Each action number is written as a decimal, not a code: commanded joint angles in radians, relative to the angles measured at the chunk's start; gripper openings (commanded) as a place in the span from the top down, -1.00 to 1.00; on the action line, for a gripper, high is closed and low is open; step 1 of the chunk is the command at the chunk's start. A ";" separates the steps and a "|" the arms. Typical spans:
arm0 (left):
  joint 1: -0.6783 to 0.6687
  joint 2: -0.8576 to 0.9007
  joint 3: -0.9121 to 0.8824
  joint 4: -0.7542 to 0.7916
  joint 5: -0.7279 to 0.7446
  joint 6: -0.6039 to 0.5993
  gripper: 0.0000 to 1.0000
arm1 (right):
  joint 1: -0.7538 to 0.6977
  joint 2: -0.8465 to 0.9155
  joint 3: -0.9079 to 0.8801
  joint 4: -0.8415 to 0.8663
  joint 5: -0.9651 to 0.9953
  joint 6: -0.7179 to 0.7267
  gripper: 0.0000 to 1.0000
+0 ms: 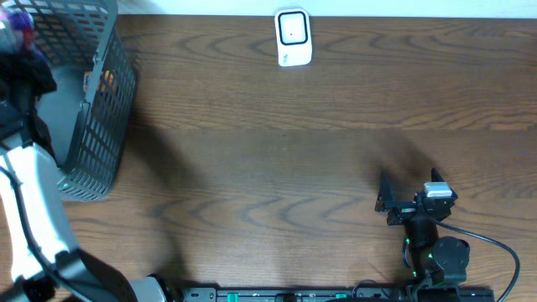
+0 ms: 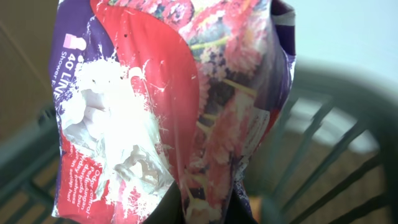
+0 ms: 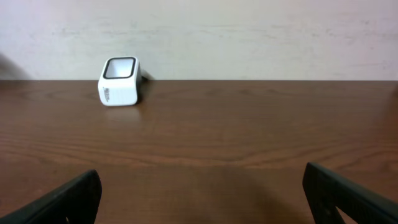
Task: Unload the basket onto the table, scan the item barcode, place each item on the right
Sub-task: 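Lift the pink box out and carry it to the white scanner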
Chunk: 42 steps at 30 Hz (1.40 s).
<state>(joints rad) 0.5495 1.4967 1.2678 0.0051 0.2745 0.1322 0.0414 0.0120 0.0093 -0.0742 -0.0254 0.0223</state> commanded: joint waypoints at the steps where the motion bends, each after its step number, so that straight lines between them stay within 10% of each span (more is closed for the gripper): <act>1: 0.003 -0.051 0.019 0.025 0.069 -0.196 0.85 | 0.000 -0.005 -0.003 -0.002 0.008 0.014 -0.99; 16: -0.073 -0.169 0.019 0.397 0.631 -0.681 0.85 | 0.000 -0.005 -0.003 -0.002 0.008 0.014 -0.99; 31: -0.562 -0.098 0.013 0.301 0.619 -0.526 0.85 | 0.000 -0.005 -0.003 -0.002 0.008 0.014 -0.99; 42: -0.806 0.082 0.012 0.106 0.303 -0.517 0.85 | 0.000 -0.005 -0.003 -0.001 0.008 0.014 -0.99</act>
<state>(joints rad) -0.2096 1.5417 1.2671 0.1318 0.7200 -0.4133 0.0414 0.0120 0.0090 -0.0738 -0.0254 0.0223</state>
